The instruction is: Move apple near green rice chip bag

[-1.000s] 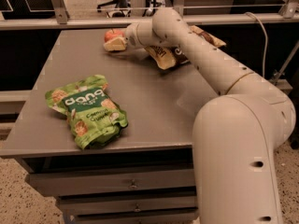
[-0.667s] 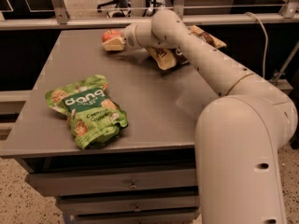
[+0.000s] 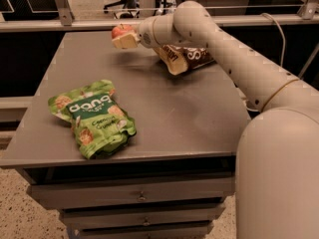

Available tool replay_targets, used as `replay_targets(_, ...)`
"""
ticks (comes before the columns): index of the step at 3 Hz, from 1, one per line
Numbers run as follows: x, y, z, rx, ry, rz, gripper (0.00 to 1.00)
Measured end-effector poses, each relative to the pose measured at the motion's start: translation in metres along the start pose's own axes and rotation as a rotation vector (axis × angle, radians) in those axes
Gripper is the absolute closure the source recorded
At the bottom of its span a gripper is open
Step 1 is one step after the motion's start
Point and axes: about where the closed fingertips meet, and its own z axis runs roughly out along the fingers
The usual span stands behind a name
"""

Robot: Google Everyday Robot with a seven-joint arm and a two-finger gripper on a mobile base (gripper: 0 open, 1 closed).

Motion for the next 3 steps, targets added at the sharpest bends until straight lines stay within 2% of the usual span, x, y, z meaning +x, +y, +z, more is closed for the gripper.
replay_targets(1,0.005,0.029,-0.022,-0.076,0.000,-0.024,1.00)
replay_targets(2,0.025,0.061,-0.047,-0.139,0.040,-0.090,1.00)
replay_targets(3,0.035,0.076,-0.059,-0.156,0.052,-0.120,1.00)
